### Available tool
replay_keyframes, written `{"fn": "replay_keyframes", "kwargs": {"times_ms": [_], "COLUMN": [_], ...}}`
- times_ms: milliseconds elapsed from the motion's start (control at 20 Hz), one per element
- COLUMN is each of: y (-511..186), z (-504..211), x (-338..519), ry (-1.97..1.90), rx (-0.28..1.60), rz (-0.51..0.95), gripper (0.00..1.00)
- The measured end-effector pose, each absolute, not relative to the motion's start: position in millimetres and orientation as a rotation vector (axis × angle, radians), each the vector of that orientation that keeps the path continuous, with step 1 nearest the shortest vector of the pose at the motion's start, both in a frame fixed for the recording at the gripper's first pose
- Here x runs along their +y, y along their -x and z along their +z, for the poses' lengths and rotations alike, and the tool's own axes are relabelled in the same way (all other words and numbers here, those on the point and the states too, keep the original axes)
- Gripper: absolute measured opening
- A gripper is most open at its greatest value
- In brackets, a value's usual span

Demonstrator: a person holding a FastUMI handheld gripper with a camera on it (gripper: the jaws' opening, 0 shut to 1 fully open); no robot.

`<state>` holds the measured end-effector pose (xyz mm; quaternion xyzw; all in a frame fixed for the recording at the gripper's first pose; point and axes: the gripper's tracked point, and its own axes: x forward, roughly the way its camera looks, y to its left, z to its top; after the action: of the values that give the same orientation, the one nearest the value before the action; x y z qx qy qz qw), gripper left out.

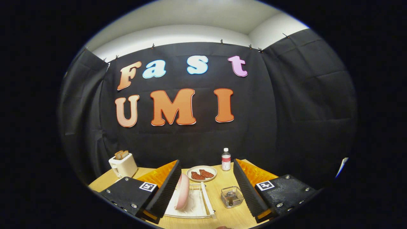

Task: Take the plate from the dish rack, then take the spoon from the basket and place it into the plate.

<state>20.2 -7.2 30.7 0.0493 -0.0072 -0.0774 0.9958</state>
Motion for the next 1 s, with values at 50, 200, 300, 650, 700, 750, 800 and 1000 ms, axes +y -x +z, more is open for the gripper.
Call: {"fn": "replay_keyframes", "kwargs": {"times_ms": [50, 200, 300, 650, 700, 750, 800, 1000], "y": [-21.3, -22.5, -22.7, -54.1, -64.2, -74.3, -82.4, -104.9], "z": [32.1, 27.8, 35.8, 46.4, 36.1, 25.1, 14.6, -24.3], "x": [-2.3, -1.6, -1.2, 6.6, 9.9, 14.8, 19.0, 34.3], "ry": [-0.117, -0.119, -0.094, -0.07, -0.071, -0.077, -0.081, -0.086], "rx": [-0.019, 0.013, 0.012, -0.013, 0.009, 0.035, 0.069, 0.156], "rz": [-0.144, -0.128, -0.111, -0.064, -0.058, -0.05, -0.045, -0.041], "gripper": [0.98, 0.97, 0.98, 0.98, 0.97, 0.97, 0.98, 0.98]}}
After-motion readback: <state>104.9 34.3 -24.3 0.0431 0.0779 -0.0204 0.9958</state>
